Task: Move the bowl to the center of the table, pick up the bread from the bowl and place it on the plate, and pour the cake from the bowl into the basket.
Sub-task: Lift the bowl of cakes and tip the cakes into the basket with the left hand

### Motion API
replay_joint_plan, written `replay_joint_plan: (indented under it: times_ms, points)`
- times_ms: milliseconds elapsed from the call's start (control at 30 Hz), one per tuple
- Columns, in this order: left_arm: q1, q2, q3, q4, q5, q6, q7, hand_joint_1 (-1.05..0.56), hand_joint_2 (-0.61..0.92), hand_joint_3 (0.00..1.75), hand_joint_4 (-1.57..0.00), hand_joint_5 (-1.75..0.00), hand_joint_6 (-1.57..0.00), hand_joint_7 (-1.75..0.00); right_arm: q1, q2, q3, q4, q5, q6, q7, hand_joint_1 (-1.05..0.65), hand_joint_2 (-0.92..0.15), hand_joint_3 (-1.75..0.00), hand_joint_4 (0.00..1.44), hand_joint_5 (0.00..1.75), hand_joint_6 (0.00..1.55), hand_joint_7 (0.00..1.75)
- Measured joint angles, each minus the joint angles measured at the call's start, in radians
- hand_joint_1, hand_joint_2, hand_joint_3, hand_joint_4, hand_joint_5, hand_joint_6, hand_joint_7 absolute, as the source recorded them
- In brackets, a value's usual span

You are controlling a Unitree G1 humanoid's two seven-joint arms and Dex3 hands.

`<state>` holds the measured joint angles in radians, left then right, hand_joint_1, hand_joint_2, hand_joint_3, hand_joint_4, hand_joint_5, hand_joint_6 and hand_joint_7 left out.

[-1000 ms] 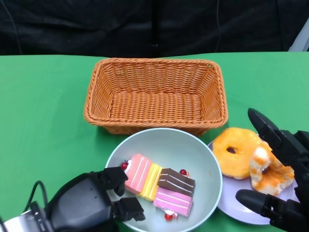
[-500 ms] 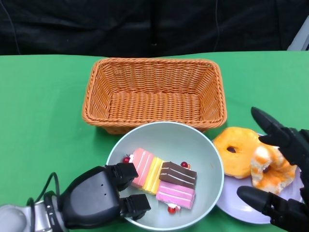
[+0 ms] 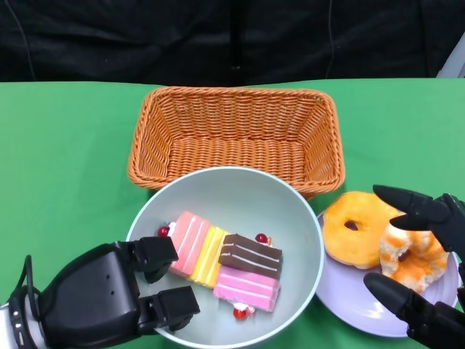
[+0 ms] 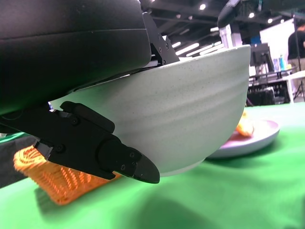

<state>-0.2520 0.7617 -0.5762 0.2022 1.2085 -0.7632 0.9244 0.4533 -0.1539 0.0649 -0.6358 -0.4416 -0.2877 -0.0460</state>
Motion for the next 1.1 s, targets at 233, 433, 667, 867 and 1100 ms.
replay_joint_plan:
  times_ms: [233,433,667,867,1100]
  points:
    - [0.023,0.001,0.123,-0.082,-0.165,-0.050,-0.101,-0.16,0.89,0.04,-1.03,-1.75,-0.77,-1.75,-0.024,-0.008,0.028,0.045,-0.013,-0.022,0.012,-0.13,-0.60,-0.81,0.47,1.27,0.44,0.96]
    - [0.022,-0.048,0.195,-0.067,-0.317,-0.101,-0.221,-0.14,0.88,0.05,-1.04,-1.75,-0.78,-1.75,-0.050,-0.021,0.043,0.084,0.031,-0.041,0.058,0.00,-0.45,-1.04,0.56,1.24,0.59,0.89]
    - [0.001,-0.178,0.246,-0.001,-0.482,-0.122,-0.342,-0.17,0.19,1.60,-1.05,-1.75,-0.82,-1.75,-0.082,-0.029,0.055,0.163,0.129,-0.067,0.112,0.28,-0.26,-1.40,0.86,1.29,0.91,0.93]
    - [0.001,-0.290,0.262,0.006,-0.737,-0.056,-0.577,-0.11,0.17,1.74,-1.05,-1.75,-0.84,-1.75,-0.092,-0.030,0.067,0.210,0.179,-0.119,0.137,0.40,-0.11,-1.74,1.04,1.64,1.04,1.25]
    - [-0.023,-0.457,0.280,0.010,-1.028,0.082,-0.820,-0.06,0.21,1.73,-1.02,-1.75,-0.83,-1.75,-0.096,-0.034,0.068,0.264,0.175,-0.181,0.135,0.38,-0.09,-1.75,1.04,1.71,1.01,1.40]
